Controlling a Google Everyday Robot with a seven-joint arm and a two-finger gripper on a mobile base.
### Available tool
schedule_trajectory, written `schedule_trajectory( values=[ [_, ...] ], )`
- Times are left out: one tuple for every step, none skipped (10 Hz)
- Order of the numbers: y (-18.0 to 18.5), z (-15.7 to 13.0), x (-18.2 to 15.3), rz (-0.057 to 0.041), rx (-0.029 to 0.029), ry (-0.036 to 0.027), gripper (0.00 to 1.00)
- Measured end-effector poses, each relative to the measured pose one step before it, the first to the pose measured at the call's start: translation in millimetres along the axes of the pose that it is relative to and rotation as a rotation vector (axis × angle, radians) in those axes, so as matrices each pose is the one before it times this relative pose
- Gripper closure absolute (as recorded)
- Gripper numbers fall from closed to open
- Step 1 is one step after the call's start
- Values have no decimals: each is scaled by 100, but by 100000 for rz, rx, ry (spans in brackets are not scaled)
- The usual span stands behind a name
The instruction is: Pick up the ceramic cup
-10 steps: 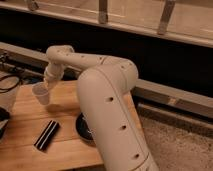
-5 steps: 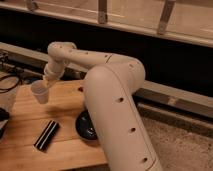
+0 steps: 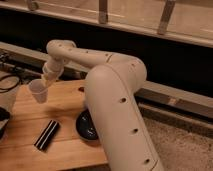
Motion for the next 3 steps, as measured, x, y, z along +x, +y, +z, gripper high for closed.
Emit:
schedule_trajectory(
  values=[
    [272, -116, -87, -404, -99, -232, 100],
    [211, -82, -8, -324, -61, -104, 100],
    [241, -28, -35, -388, -186, -176, 100]
  ],
)
